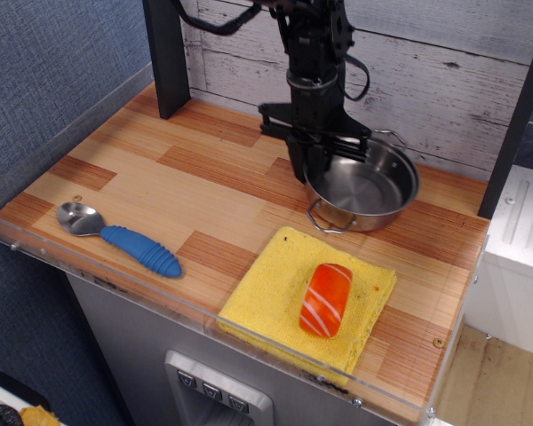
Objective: Place the metal pot behind the blue spoon.
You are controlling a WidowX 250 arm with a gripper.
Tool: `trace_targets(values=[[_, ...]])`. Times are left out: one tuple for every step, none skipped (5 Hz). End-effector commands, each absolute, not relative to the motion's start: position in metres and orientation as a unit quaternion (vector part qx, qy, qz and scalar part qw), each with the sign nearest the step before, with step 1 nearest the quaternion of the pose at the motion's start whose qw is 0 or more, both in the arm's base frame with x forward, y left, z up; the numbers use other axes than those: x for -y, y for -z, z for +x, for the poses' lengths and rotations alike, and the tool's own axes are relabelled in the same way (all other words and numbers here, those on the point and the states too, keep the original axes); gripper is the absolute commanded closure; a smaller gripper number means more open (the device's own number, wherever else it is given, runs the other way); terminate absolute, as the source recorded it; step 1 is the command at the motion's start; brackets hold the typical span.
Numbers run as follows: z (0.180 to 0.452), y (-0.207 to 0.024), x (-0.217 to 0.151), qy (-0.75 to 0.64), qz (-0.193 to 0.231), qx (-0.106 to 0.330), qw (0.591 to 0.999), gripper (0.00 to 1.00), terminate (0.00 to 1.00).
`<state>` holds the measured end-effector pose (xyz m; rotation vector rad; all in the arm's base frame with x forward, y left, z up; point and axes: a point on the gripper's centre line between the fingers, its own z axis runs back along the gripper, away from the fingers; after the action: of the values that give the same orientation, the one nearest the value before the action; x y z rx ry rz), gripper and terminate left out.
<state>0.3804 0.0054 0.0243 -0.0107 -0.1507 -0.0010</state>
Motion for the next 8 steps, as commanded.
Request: trace_targets(values=[[0.373,-0.064,-0.036,-0.041,0.008,0.115,0.992,1.0,0.0],[0.36,-0.06,-0.068,-0.092,0.003,0.114,0.989,1.0,0.0],[0.34,-0.055,-0.102,-0.149,0.001,0.102,0.984,1.0,0.0],[0.322,-0.047,-0.13,-0.202,-0.007,0.091,0.975,1.0,0.0],[0.312,-0.038,-0.146,-0.228,-0.012,0.079,0.97,1.0,0.0],[0.304,-0.026,-0.156,-0.239,-0.005,0.065,0.969,1.0,0.0],[0.298,-0.023,-0.161,-0.251,0.001,0.059,0.966,1.0,0.0],[0.29,-0.019,-0.169,-0.267,0.005,0.051,0.962,1.0,0.0]])
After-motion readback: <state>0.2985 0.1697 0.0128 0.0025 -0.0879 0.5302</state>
